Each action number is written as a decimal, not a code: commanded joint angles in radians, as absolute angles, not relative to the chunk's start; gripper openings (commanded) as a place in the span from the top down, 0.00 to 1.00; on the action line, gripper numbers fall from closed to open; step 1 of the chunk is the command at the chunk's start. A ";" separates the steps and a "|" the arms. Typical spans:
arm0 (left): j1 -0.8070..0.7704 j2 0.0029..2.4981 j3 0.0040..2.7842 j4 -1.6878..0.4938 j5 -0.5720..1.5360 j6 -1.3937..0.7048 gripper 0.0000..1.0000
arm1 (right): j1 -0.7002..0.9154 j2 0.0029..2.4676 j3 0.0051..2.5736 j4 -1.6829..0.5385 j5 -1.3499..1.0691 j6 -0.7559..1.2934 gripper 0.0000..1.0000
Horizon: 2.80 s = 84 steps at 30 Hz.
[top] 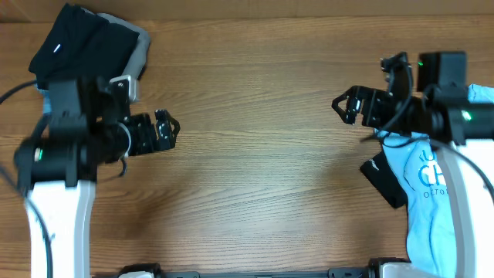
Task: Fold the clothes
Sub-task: 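Grasp the blue t-shirt edge with the right gripper, then drag the t-shirt leftward to the table center with the right gripper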
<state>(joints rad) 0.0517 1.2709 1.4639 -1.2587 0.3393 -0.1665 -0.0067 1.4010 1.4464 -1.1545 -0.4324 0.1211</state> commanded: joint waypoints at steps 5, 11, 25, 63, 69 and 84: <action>0.045 1.445 1.495 -1.337 0.375 -0.131 0.00 | -0.063 1.604 1.471 -1.070 -0.136 0.245 0.00; 0.045 1.525 1.494 -1.388 0.372 -0.126 0.00 | -0.094 1.761 1.471 -1.036 0.070 0.336 0.00; 0.045 1.531 1.494 -1.374 0.288 -0.127 0.00 | -0.097 2.019 1.470 -0.960 0.210 0.450 0.19; 0.132 1.529 1.739 -1.622 0.123 -0.146 0.00 | 0.181 1.864 2.303 -1.376 -0.092 0.123 0.96; 0.249 1.526 2.033 -1.689 0.124 -0.146 0.00 | 0.579 1.876 2.297 -1.333 -0.091 0.174 0.92; 0.234 1.530 2.193 -1.678 0.315 -0.086 0.00 | 0.782 1.724 2.326 -1.383 0.314 0.290 0.19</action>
